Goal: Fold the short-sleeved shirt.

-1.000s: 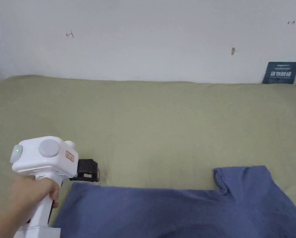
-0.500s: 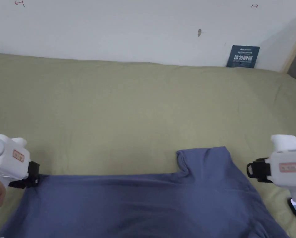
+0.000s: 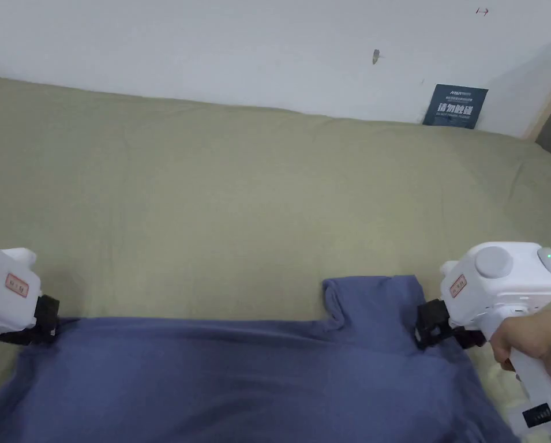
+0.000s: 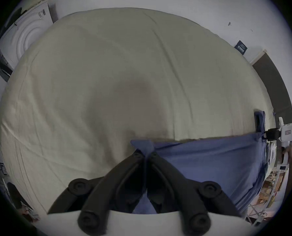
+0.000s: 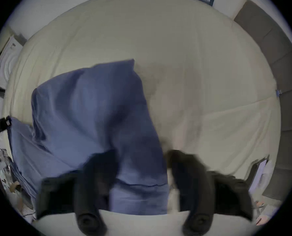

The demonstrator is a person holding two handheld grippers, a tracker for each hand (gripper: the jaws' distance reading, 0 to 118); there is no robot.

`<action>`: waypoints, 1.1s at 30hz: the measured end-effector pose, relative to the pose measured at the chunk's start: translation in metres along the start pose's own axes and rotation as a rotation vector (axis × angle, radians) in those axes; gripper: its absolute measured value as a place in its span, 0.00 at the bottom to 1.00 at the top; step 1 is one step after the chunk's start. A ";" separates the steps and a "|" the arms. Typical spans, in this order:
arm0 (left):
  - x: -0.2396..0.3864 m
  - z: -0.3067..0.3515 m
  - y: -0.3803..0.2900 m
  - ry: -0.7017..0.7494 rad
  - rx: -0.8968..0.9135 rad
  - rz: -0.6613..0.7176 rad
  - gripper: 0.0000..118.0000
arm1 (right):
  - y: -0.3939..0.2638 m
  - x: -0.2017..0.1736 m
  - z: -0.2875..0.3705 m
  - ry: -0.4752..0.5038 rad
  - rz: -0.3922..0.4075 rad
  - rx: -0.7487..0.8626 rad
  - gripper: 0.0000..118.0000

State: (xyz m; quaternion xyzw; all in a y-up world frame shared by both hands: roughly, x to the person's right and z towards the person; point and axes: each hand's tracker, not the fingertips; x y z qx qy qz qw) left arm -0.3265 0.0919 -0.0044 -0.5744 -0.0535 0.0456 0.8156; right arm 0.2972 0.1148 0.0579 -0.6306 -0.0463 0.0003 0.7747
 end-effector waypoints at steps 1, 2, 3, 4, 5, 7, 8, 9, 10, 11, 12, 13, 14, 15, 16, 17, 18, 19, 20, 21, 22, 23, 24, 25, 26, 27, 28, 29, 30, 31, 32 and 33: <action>0.000 0.001 0.000 -0.001 0.002 0.001 0.02 | -0.001 -0.003 0.008 -0.007 0.027 0.023 0.25; 0.001 0.004 0.000 -0.002 0.010 0.000 0.02 | -0.001 -0.004 0.011 0.049 0.017 0.028 0.00; 0.002 0.007 -0.002 -0.005 0.016 -0.008 0.02 | -0.008 -0.003 0.022 0.057 -0.005 0.041 0.00; 0.004 0.012 -0.003 0.001 0.030 -0.020 0.02 | -0.023 -0.006 0.030 0.065 0.012 0.038 0.00; 0.005 0.017 -0.005 0.001 0.040 -0.024 0.02 | -0.030 -0.007 0.038 0.078 0.039 0.047 0.00; 0.007 0.034 -0.010 -0.026 0.066 -0.041 0.02 | -0.047 -0.005 0.059 0.067 0.060 0.073 0.00; 0.008 0.042 -0.012 -0.035 0.080 -0.050 0.02 | -0.043 -0.010 0.070 0.071 0.062 0.093 0.00; 0.009 0.055 -0.015 -0.049 0.103 -0.065 0.02 | -0.051 -0.007 0.083 0.099 0.065 0.131 0.00; 0.010 0.067 -0.019 -0.057 0.118 -0.076 0.02 | -0.061 -0.003 0.097 0.114 0.053 0.160 0.00; 0.008 0.080 -0.021 -0.067 0.137 -0.088 0.02 | -0.071 0.000 0.111 0.121 0.041 0.188 0.00; 0.008 0.093 -0.025 -0.077 0.162 -0.107 0.02 | -0.070 -0.005 0.123 0.136 0.055 0.215 0.00; 0.008 0.105 -0.030 -0.077 0.171 -0.117 0.02 | -0.081 -0.003 0.135 0.139 0.075 0.232 0.00; 0.006 0.115 -0.037 -0.083 0.167 -0.121 0.02 | -0.093 -0.001 0.145 0.129 0.074 0.236 0.00; 0.005 0.124 -0.042 -0.086 0.185 -0.128 0.02 | -0.106 0.002 0.154 0.129 0.097 0.248 0.00; 0.002 0.138 -0.052 -0.085 0.197 -0.128 0.02 | -0.110 -0.002 0.161 0.131 0.114 0.246 0.00; 0.000 0.142 -0.057 -0.091 0.201 -0.133 0.02 | -0.123 0.002 0.168 0.129 0.105 0.245 0.00; -0.005 0.154 -0.071 -0.097 0.209 -0.129 0.02 | -0.137 0.006 0.173 0.132 0.110 0.250 0.00; -0.009 0.160 -0.081 -0.103 0.213 -0.125 0.02 | -0.151 0.010 0.178 0.134 0.107 0.255 0.00; -0.013 0.165 -0.092 -0.113 0.214 -0.121 0.02 | -0.159 0.010 0.178 0.133 0.103 0.258 0.00; -0.018 0.168 -0.105 -0.125 0.208 -0.114 0.02 | -0.172 0.013 0.179 0.135 0.098 0.261 0.00; -0.022 0.170 -0.118 -0.131 0.206 -0.115 0.02 | -0.186 0.016 0.180 0.143 0.080 0.261 0.00; -0.025 0.171 -0.131 -0.134 0.202 -0.109 0.02 | -0.199 0.019 0.177 0.159 0.073 0.258 0.00; -0.029 0.168 -0.144 -0.142 0.182 -0.101 0.02 | -0.211 0.016 0.173 0.168 0.059 0.251 0.00; -0.032 0.165 -0.158 -0.143 0.169 -0.103 0.02 | -0.223 0.016 0.168 0.172 0.042 0.240 0.00; -0.035 0.160 -0.171 -0.131 0.158 -0.104 0.02 | -0.235 0.016 0.161 0.179 0.043 0.226 0.00; -0.037 0.155 -0.186 -0.112 0.134 -0.093 0.02 | -0.248 0.016 0.153 0.189 0.034 0.199 0.00; -0.040 0.147 -0.201 -0.108 0.107 -0.086 0.02 | -0.262 0.012 0.144 0.198 0.012 0.182 0.00; -0.042 0.142 -0.212 -0.109 0.101 -0.081 0.02 | -0.272 0.012 0.136 0.204 0.001 0.170 0.00; -0.044 0.134 -0.226 -0.109 0.084 -0.071 0.02 | -0.282 0.011 0.125 0.210 -0.009 0.143 0.00; -0.045 0.126 -0.238 -0.104 0.061 -0.065 0.02 | -0.289 0.010 0.114 0.196 -0.019 0.137 0.00; -0.047 0.119 -0.246 -0.101 0.042 -0.064 0.02 | -0.300 0.010 0.106 0.191 -0.016 0.137 0.00; -0.049 0.110 -0.254 -0.096 0.028 -0.059 0.02 | -0.305 0.010 0.096 0.187 -0.028 0.117 0.00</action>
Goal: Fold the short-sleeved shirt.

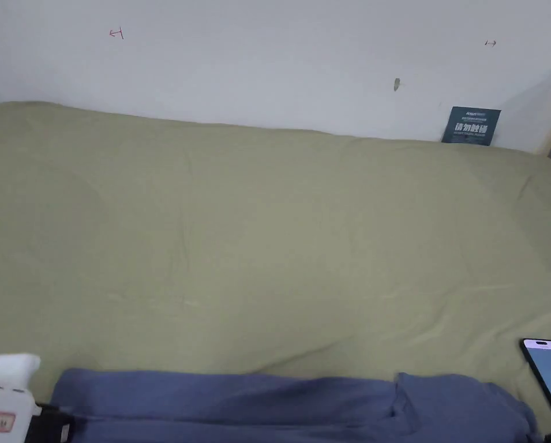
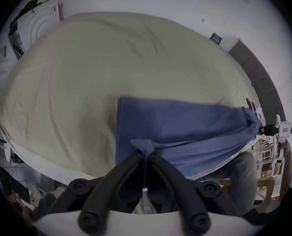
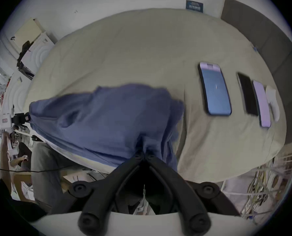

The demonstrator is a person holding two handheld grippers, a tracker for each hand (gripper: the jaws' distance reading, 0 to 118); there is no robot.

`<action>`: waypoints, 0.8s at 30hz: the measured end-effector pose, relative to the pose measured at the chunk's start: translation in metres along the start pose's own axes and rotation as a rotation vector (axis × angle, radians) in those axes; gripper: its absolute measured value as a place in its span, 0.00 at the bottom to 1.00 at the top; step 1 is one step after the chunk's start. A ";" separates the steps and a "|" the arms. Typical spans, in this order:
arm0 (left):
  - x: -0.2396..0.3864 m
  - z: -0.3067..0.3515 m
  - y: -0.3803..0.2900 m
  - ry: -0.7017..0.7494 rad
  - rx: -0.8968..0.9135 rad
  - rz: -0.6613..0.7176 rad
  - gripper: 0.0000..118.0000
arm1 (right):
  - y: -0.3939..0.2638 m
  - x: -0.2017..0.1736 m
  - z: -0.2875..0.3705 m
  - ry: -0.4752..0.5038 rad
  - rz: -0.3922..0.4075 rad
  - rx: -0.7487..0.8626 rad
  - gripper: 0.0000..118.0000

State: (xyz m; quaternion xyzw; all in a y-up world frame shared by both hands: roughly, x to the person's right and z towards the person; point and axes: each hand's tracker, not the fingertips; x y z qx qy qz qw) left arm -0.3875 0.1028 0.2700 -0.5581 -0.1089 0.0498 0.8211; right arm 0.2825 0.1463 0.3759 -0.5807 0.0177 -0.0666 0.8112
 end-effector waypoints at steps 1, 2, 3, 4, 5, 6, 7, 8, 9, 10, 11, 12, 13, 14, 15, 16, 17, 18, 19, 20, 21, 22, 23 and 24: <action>-0.002 -0.005 -0.008 0.010 0.004 0.008 0.02 | -0.004 0.002 -0.009 -0.006 -0.024 -0.009 0.00; -0.005 -0.009 -0.015 0.009 -0.003 0.031 0.02 | -0.009 0.004 -0.014 -0.010 -0.023 -0.008 0.00; -0.008 -0.014 -0.022 -0.009 -0.015 0.077 0.02 | -0.014 0.005 -0.018 -0.021 -0.039 -0.012 0.00; -0.010 -0.015 -0.024 -0.024 0.023 0.087 0.02 | -0.014 0.007 -0.023 -0.009 -0.040 -0.006 0.00; -0.012 -0.015 -0.026 -0.037 0.042 0.089 0.02 | -0.014 0.008 -0.026 -0.004 -0.048 0.001 0.00; -0.014 -0.013 -0.025 -0.042 0.041 0.089 0.03 | -0.011 0.008 -0.027 0.001 -0.071 0.002 0.00; -0.015 -0.012 -0.026 -0.049 0.043 0.088 0.07 | -0.013 0.019 -0.030 0.014 -0.079 0.008 0.00; -0.017 -0.010 -0.026 -0.065 0.046 0.089 0.14 | -0.011 0.020 -0.029 0.013 -0.083 0.015 0.00; -0.017 -0.009 -0.028 -0.113 0.052 0.108 0.29 | -0.009 0.020 -0.028 0.018 -0.094 0.021 0.13; -0.019 -0.005 -0.031 -0.142 0.055 0.157 0.44 | -0.011 0.018 -0.024 0.027 -0.096 0.022 0.33; -0.019 0.003 -0.034 -0.169 0.061 0.196 0.62 | -0.013 0.016 -0.018 0.032 -0.093 0.017 0.56; -0.018 0.014 -0.037 -0.179 0.077 0.237 0.75 | -0.014 0.013 -0.010 0.034 -0.090 0.015 0.75; -0.015 0.029 -0.038 -0.177 0.107 0.258 0.75 | -0.015 0.007 0.002 0.030 -0.080 0.023 0.76; -0.010 0.045 -0.036 -0.175 0.161 0.241 0.75 | -0.015 0.002 0.014 0.032 -0.062 0.053 0.75; -0.002 0.064 -0.032 -0.175 0.217 0.206 0.75 | -0.021 -0.012 0.036 0.036 -0.043 0.106 0.75; 0.008 0.082 -0.027 -0.139 0.269 0.167 0.75 | -0.021 -0.020 0.051 0.043 -0.040 0.149 0.75; 0.021 0.100 -0.021 -0.108 0.320 0.114 0.75 | -0.021 -0.029 0.065 0.039 -0.039 0.198 0.75; 0.034 0.112 -0.015 -0.091 0.360 0.060 0.75 | -0.021 -0.038 0.079 0.038 -0.030 0.263 0.75; 0.049 0.125 -0.010 -0.058 0.394 0.022 0.74 | -0.021 -0.046 0.092 0.054 -0.027 0.329 0.75; 0.062 0.134 -0.007 -0.040 0.431 -0.002 0.74 | -0.022 -0.055 0.102 0.057 -0.026 0.386 0.75; 0.075 0.140 -0.004 -0.042 0.458 -0.028 0.72 | -0.023 -0.066 0.111 0.036 -0.024 0.446 0.75; 0.082 0.141 -0.003 -0.043 0.504 -0.038 0.69 | -0.026 -0.077 0.118 0.008 -0.017 0.521 0.69; 0.091 0.145 -0.002 -0.050 0.547 -0.048 0.69 | -0.030 -0.086 0.122 -0.031 -0.003 0.575 0.69; 0.099 0.149 -0.006 -0.062 0.605 -0.040 0.66 | -0.036 -0.097 0.126 -0.061 0.005 0.632 0.66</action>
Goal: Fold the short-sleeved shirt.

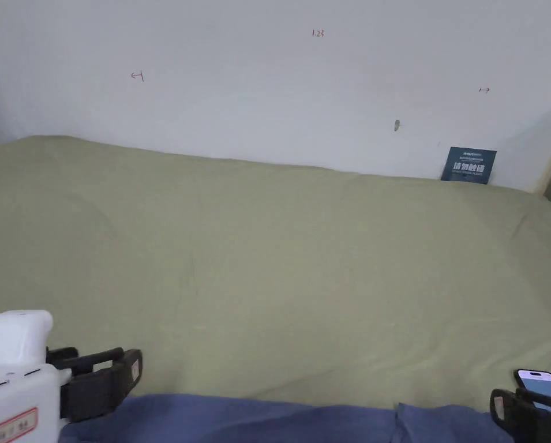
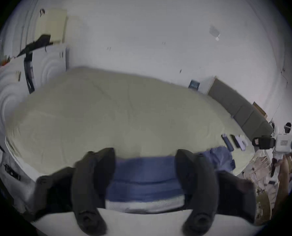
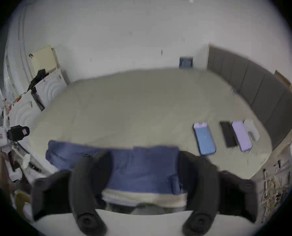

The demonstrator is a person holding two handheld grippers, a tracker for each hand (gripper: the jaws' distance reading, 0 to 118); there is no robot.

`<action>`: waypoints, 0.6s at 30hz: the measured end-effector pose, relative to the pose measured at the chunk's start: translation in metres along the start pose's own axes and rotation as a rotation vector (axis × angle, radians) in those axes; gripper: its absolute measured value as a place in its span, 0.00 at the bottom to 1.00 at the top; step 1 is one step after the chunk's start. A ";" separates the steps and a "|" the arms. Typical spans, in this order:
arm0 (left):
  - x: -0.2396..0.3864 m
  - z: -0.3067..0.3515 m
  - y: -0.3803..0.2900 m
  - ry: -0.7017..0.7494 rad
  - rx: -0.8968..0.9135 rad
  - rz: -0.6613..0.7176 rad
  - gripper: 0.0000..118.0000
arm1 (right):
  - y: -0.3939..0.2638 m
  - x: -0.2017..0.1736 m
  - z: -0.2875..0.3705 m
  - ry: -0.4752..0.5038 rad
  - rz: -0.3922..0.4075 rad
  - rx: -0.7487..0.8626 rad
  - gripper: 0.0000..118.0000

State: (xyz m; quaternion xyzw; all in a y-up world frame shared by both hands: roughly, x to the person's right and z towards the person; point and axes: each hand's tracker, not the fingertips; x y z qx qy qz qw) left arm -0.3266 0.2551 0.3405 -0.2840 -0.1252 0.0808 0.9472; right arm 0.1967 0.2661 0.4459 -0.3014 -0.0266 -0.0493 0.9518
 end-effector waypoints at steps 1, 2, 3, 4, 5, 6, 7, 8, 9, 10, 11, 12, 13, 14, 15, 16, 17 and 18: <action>0.008 0.004 0.000 -0.001 0.053 0.004 0.58 | -0.003 -0.009 0.004 -0.024 0.011 0.052 0.56; 0.010 0.004 -0.004 0.011 0.093 -0.002 0.37 | -0.006 -0.017 0.007 -0.042 0.032 0.102 0.32; 0.018 0.006 -0.007 0.041 0.127 -0.014 0.00 | -0.013 -0.025 0.005 -0.072 0.050 0.120 0.00; 0.026 0.009 -0.009 0.087 0.162 -0.049 0.00 | -0.019 -0.034 0.007 -0.124 0.087 0.156 0.00; 0.031 0.009 -0.009 0.089 0.167 -0.081 0.00 | -0.022 -0.040 0.007 -0.129 0.111 0.145 0.00; 0.038 0.008 -0.010 0.082 0.148 -0.109 0.00 | -0.024 -0.044 0.005 -0.104 0.101 0.119 0.00; 0.041 0.006 -0.011 0.086 0.133 -0.117 0.00 | -0.024 -0.044 0.002 -0.094 0.099 0.105 0.00; 0.041 0.007 -0.013 0.100 0.144 -0.122 0.00 | -0.025 -0.046 -0.001 -0.086 0.104 0.090 0.00; 0.040 0.006 -0.013 0.107 0.139 -0.133 0.00 | -0.027 -0.049 -0.003 -0.090 0.111 0.084 0.00; 0.040 0.010 -0.011 0.119 0.131 -0.139 0.00 | -0.029 -0.053 -0.004 -0.101 0.125 0.081 0.00; 0.033 0.011 -0.010 0.133 0.127 -0.136 0.00 | -0.026 -0.053 -0.004 -0.102 0.144 0.081 0.00; 0.023 0.012 -0.009 0.136 0.122 -0.131 0.00 | -0.027 -0.054 -0.003 -0.096 0.149 0.083 0.00; 0.008 0.012 -0.009 0.132 0.115 -0.116 0.00 | -0.027 -0.055 -0.002 -0.093 0.151 0.088 0.00; -0.008 0.012 -0.007 0.121 0.091 -0.074 0.00 | -0.027 -0.056 -0.001 -0.086 0.155 0.088 0.00; -0.030 0.006 -0.009 0.073 0.030 -0.003 0.02 | -0.024 -0.056 0.002 -0.078 0.152 0.088 0.00; -0.057 -0.001 -0.014 0.027 -0.009 0.083 0.10 | -0.023 -0.057 0.002 -0.073 0.150 0.087 0.00; -0.078 -0.008 -0.021 -0.030 -0.046 0.160 0.30 | -0.022 -0.057 0.002 -0.066 0.150 0.083 0.00; -0.101 -0.018 -0.027 -0.099 -0.094 0.245 0.67 | -0.022 -0.057 0.002 -0.060 0.150 0.082 0.00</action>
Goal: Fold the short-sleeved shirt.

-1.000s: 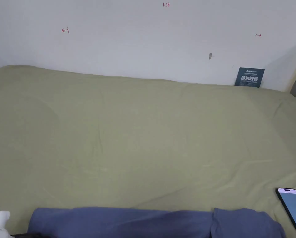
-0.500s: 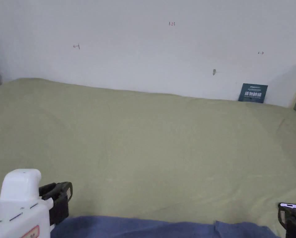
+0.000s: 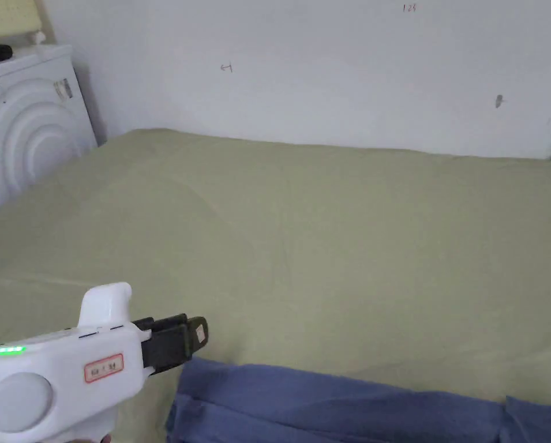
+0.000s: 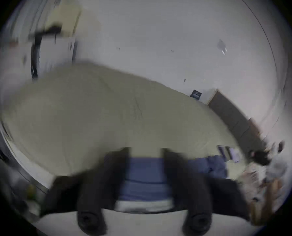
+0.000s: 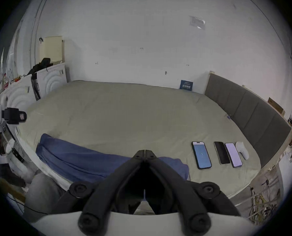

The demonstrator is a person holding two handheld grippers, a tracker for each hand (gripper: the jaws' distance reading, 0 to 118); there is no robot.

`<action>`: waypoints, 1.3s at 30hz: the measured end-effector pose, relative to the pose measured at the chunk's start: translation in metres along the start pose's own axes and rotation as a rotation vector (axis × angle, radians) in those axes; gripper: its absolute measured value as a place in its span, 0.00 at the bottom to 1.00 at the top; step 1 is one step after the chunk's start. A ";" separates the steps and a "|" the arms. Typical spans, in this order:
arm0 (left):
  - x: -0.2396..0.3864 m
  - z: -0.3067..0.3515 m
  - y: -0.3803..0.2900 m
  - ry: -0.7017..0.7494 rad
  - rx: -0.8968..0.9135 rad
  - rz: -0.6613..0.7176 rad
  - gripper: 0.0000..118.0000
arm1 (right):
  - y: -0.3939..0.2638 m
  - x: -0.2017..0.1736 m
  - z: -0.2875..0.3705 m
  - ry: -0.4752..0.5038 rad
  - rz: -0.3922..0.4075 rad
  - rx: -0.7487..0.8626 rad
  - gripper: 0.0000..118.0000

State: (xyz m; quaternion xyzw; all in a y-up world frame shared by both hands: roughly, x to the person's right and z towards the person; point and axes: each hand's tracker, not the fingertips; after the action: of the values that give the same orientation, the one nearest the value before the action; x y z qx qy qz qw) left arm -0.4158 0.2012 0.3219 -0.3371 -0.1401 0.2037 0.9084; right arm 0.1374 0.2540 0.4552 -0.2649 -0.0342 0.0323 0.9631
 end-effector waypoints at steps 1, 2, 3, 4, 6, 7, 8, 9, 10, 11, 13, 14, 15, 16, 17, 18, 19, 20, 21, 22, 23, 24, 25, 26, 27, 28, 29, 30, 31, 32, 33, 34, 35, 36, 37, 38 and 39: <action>-0.025 -0.011 -0.005 -0.072 -0.057 0.074 0.88 | 0.001 0.001 0.002 0.006 0.001 0.000 0.00; -0.044 -0.021 -0.013 -0.104 -0.109 0.124 0.92 | 0.002 0.001 0.001 0.019 0.000 -0.004 0.00; -0.065 -0.027 -0.021 -0.108 -0.116 0.177 0.92 | 0.004 0.001 -0.001 0.033 -0.006 -0.009 0.00; -0.074 -0.036 -0.030 -0.117 -0.158 0.223 0.92 | 0.005 0.000 0.000 0.041 -0.008 -0.017 0.00; -0.097 -0.048 -0.051 -0.072 -0.227 0.319 0.92 | 0.006 -0.002 0.001 0.050 -0.011 -0.023 0.00; -0.104 -0.052 -0.064 -0.042 -0.252 0.361 0.92 | 0.007 -0.002 0.002 0.055 -0.015 -0.023 0.00; -0.106 -0.054 -0.073 -0.041 -0.265 0.411 0.92 | 0.008 -0.002 0.002 0.059 -0.017 -0.024 0.00; -0.106 -0.061 -0.085 -0.089 -0.288 0.467 0.91 | 0.009 -0.002 0.004 0.063 -0.020 -0.026 0.00; -0.103 -0.067 -0.095 -0.138 -0.287 0.502 0.91 | 0.010 -0.002 0.004 0.064 -0.023 -0.031 0.00; -0.098 -0.074 -0.104 -0.192 -0.293 0.535 0.91 | 0.010 -0.002 0.003 0.065 -0.025 -0.038 0.00; -0.102 -0.088 -0.112 -0.222 -0.315 0.582 0.91 | 0.011 -0.001 0.003 0.066 -0.026 -0.048 0.00; -0.100 -0.095 -0.116 -0.201 -0.327 0.583 0.91 | 0.011 0.000 0.002 0.071 -0.029 -0.051 0.00; -0.098 -0.101 -0.120 -0.175 -0.347 0.580 0.91 | 0.011 0.000 0.002 0.076 -0.037 -0.053 0.00; -0.098 -0.100 -0.119 -0.118 -0.329 0.559 0.91 | 0.011 0.000 0.002 0.080 -0.041 -0.056 0.00; -0.097 -0.099 -0.119 -0.119 -0.310 0.562 0.91 | 0.010 0.000 0.003 0.085 -0.046 -0.057 0.00; -0.096 -0.098 -0.120 -0.120 -0.301 0.582 0.91 | 0.010 0.001 0.004 0.096 -0.056 -0.057 0.00; -0.096 -0.097 -0.121 -0.117 -0.294 0.610 0.91 | 0.009 0.001 0.005 0.103 -0.060 -0.055 0.00; -0.096 -0.095 -0.122 -0.115 -0.289 0.622 0.91 | 0.008 0.001 0.005 0.106 -0.061 -0.056 0.00; -0.095 -0.095 -0.121 -0.104 -0.291 0.622 0.88 | 0.007 0.001 0.005 0.106 -0.063 -0.058 0.00; -0.095 -0.092 -0.119 -0.052 -0.299 0.609 0.78 | 0.006 0.001 0.005 0.107 -0.069 -0.062 0.00; -0.095 -0.087 -0.116 0.021 -0.315 0.579 0.55 | 0.006 0.002 0.004 0.113 -0.079 -0.065 0.00; -0.094 -0.081 -0.111 0.131 -0.326 0.514 0.06 | 0.005 0.002 0.004 0.120 -0.091 -0.064 0.00; -0.094 -0.088 -0.111 0.086 -0.316 0.508 0.06 | 0.003 0.003 0.004 0.126 -0.101 -0.061 0.00; -0.098 -0.087 -0.115 0.041 -0.311 0.558 0.06 | 0.002 0.004 0.004 0.131 -0.108 -0.060 0.00; -0.098 -0.084 -0.114 0.059 -0.309 0.577 0.06 | 0.001 0.005 0.004 0.134 -0.116 -0.062 0.00; -0.092 -0.085 -0.113 0.057 -0.303 0.573 0.06 | 0.001 0.006 0.005 0.139 -0.120 -0.065 0.00; -0.088 -0.082 -0.109 0.054 -0.285 0.549 0.06 | -0.001 0.007 0.007 0.139 -0.120 -0.067 0.00; -0.081 -0.078 -0.102 0.045 -0.255 0.506 0.06 | -0.002 0.008 0.010 0.140 -0.117 -0.068 0.00; -0.073 -0.074 -0.095 0.018 -0.232 0.482 0.06 | -0.003 0.010 0.012 0.140 -0.114 -0.065 0.00; -0.058 -0.075 -0.090 -0.015 -0.203 0.462 0.06 | -0.003 0.012 0.015 0.137 -0.113 -0.063 0.00; -0.047 -0.074 -0.083 -0.049 -0.182 0.435 0.06 | -0.005 0.015 0.017 0.133 -0.116 -0.061 0.00; -0.029 -0.073 -0.072 -0.065 -0.164 0.377 0.06 | -0.005 0.019 0.019 0.126 -0.125 -0.058 0.00; -0.013 -0.073 -0.063 -0.094 -0.163 0.307 0.06 | -0.005 0.022 0.021 0.123 -0.136 -0.055 0.00; 0.008 -0.078 -0.054 -0.116 -0.166 0.228 0.06 | -0.004 0.027 0.022 0.121 -0.150 -0.051 0.00; 0.032 -0.079 -0.046 -0.120 -0.156 0.146 0.06 | -0.005 0.031 0.023 0.121 -0.160 -0.047 0.00; 0.055 -0.082 -0.038 -0.150 -0.163 0.075 0.06 | -0.004 0.035 0.025 0.116 -0.168 -0.042 0.00; 0.080 -0.087 -0.033 -0.203 -0.172 0.021 0.06 | -0.004 0.038 0.027 0.106 -0.173 -0.036 0.00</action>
State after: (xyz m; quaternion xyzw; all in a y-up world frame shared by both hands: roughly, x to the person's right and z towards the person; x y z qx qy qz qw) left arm -0.3025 0.1669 0.2896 -0.3929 -0.2446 0.2335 0.8552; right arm 0.1732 0.2677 0.4824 -0.2796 -0.0064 -0.0655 0.9579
